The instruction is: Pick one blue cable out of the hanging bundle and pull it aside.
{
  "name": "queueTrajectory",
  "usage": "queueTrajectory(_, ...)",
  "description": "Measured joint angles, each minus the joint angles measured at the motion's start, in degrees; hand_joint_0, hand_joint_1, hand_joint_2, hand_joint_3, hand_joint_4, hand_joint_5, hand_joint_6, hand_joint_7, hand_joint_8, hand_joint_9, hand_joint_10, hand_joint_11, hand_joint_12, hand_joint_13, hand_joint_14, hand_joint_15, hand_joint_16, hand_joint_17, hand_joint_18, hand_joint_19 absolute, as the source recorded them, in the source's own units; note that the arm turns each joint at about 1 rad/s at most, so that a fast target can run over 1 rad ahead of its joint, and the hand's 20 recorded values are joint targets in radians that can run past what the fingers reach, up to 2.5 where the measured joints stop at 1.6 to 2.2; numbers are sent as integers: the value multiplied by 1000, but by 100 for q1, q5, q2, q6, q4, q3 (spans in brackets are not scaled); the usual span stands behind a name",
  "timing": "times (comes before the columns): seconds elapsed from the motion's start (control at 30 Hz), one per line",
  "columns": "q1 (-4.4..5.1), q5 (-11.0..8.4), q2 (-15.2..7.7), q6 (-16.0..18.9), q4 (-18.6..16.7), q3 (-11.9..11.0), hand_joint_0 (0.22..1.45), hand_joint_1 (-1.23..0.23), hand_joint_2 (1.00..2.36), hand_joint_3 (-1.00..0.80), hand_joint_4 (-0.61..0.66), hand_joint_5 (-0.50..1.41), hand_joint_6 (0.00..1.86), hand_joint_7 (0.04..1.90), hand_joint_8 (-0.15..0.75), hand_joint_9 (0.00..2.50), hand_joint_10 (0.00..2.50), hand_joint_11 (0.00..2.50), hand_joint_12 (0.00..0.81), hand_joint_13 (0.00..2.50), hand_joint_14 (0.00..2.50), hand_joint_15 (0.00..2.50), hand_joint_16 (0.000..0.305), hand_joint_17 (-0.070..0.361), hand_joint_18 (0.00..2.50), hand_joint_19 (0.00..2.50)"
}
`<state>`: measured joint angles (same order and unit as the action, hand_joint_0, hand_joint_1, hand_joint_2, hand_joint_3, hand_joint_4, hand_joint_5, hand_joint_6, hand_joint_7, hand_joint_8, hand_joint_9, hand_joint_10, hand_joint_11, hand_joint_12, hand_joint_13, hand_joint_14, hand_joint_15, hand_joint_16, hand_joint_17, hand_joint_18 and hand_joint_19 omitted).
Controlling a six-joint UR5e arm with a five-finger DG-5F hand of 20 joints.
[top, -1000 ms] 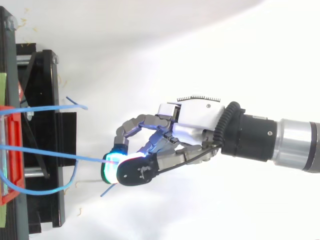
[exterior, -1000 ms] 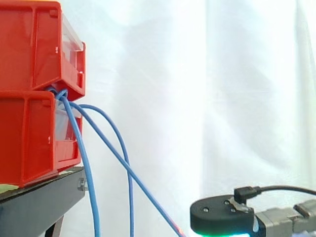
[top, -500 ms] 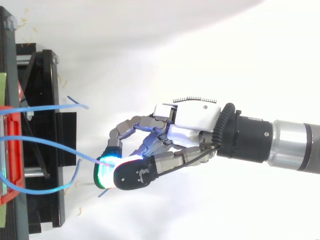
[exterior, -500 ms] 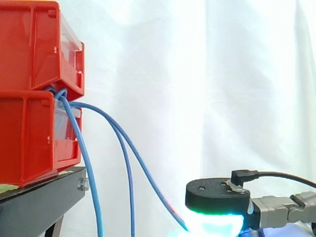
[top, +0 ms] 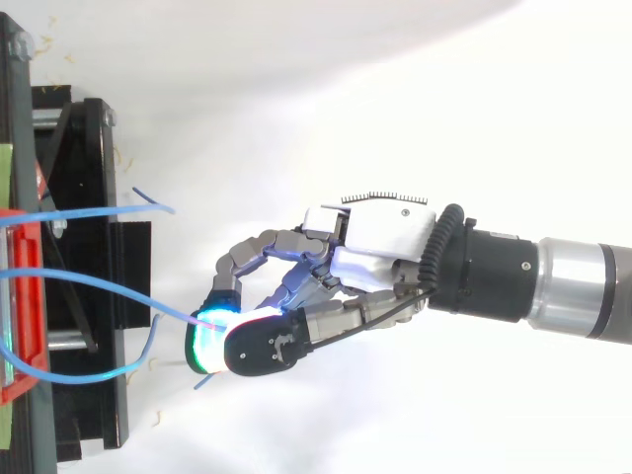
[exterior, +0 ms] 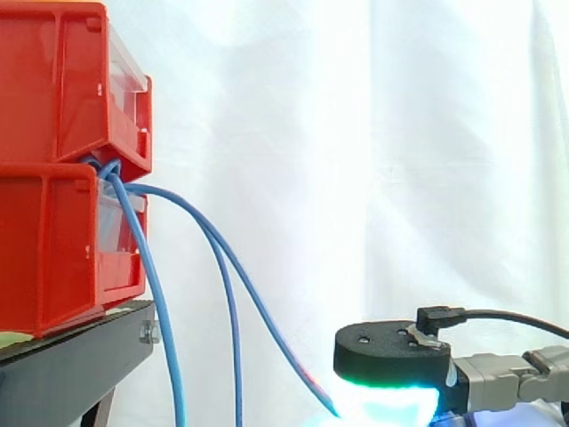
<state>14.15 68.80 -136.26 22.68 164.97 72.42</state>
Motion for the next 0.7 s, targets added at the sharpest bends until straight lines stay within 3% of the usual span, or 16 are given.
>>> queueTrajectory(0.7, 0, 1, 2, 0, 0, 0, 467, -798, 1490, -16, -118, -1, 849, 1092, 268, 955, 0, 47, 473, 816, 15, 439, 77, 174, 643, 608)
